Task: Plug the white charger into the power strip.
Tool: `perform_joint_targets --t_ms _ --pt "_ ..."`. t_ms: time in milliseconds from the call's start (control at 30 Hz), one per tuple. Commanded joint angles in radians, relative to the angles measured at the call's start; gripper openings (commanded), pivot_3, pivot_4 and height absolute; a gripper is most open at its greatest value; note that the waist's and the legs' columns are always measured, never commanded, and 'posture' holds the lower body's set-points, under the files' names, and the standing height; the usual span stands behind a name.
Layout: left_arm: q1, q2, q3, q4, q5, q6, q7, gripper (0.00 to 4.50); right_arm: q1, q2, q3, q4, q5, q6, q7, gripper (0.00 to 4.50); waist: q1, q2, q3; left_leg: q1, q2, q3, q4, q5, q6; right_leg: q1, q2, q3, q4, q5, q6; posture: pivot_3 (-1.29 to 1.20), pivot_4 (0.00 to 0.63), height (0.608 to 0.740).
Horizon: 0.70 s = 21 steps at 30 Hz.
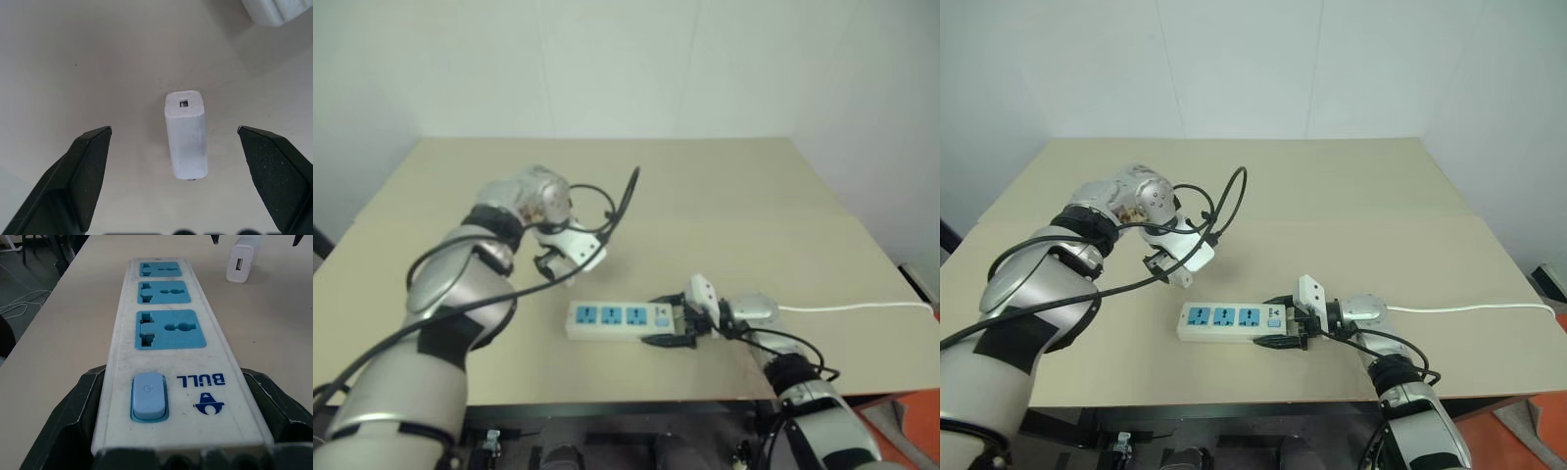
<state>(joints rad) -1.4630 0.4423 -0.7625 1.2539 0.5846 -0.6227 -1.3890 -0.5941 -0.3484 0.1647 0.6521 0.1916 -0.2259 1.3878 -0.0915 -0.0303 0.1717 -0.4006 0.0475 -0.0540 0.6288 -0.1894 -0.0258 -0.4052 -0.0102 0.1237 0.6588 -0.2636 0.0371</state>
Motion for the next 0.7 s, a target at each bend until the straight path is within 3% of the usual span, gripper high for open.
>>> perform_joint_targets --t_ms 33,533,700 --pt "-0.015 -0.015 0.022 0.011 0.015 0.014 0.035 4.50 0.025 -0.015 -0.005 -0.029 0.002 0.025 -0.009 3.42 0.000 0.000 0.000 0.000 0.000 0.000 0.000 0.000 0.000 0.000 0.000 0.000 0.000 0.000 0.000 0.00 0.150 0.740" --pt "0.030 -0.054 0.042 0.040 0.047 0.043 0.070 4.50 0.082 -0.024 -0.004 -0.126 0.017 0.071 -0.049 3.42 0.000 0.000 0.000 0.000 0.000 0.000 0.000 0.000 0.000 0.000 0.000 0.000 0.000 0.000 0.000 0.00 0.150 0.740" --pt "0.033 -0.055 0.045 0.043 0.051 0.040 0.067 3.36 0.094 -0.026 -0.004 -0.140 0.018 0.074 -0.061 3.42 0.000 0.000 0.000 0.000 0.000 0.000 0.000 0.000 0.000 0.000 0.000 0.000 0.000 0.000 0.000 0.00 0.150 0.740"
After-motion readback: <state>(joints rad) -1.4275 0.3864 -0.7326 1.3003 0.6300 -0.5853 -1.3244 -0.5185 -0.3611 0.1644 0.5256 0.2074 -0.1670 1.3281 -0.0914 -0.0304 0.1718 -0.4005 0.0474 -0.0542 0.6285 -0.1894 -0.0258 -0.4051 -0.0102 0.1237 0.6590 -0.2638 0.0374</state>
